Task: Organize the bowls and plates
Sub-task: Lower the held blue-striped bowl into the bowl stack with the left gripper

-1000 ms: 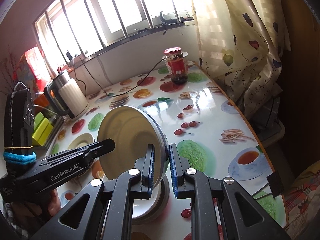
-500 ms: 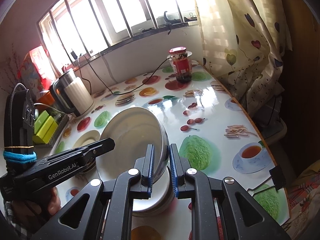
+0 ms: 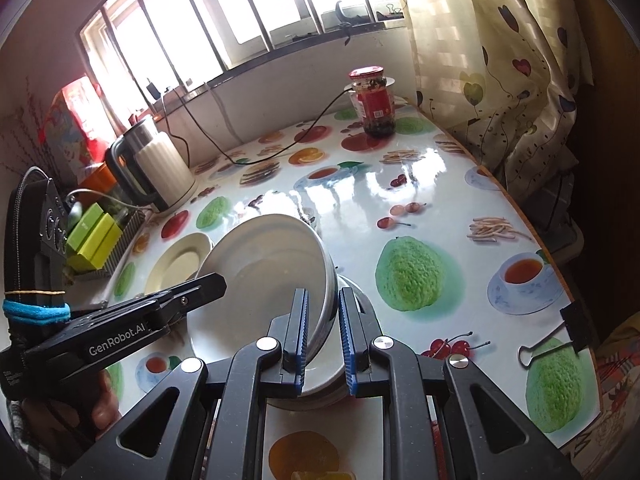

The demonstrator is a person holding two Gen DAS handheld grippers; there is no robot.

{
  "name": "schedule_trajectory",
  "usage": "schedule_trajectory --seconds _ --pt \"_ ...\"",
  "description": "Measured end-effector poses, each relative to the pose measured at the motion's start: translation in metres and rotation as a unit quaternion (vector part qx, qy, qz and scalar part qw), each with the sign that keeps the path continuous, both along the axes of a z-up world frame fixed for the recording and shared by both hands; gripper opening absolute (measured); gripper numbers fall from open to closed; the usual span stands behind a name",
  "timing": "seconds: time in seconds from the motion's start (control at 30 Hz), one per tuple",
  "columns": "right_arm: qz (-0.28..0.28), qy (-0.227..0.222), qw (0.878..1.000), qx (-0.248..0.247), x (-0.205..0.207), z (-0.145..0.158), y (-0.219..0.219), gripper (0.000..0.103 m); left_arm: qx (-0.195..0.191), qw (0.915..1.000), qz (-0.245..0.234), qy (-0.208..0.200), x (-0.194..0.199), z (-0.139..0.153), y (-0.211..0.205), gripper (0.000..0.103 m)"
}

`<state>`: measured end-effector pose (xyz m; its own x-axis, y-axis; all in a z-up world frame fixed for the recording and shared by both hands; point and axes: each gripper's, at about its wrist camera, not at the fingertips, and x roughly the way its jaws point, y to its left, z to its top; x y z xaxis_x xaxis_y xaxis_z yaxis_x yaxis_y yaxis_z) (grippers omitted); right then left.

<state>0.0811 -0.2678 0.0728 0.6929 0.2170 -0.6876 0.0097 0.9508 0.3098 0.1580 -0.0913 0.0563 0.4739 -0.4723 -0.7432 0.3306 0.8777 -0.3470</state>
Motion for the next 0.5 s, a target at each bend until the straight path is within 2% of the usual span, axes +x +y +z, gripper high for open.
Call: schedule_trajectory --seconds 0.5 --pt "0.005 0.02 1.0 0.0 0.003 -0.016 0.006 0.015 0.005 0.9998 0.006 0.018 -0.002 -0.013 0.005 0.011"
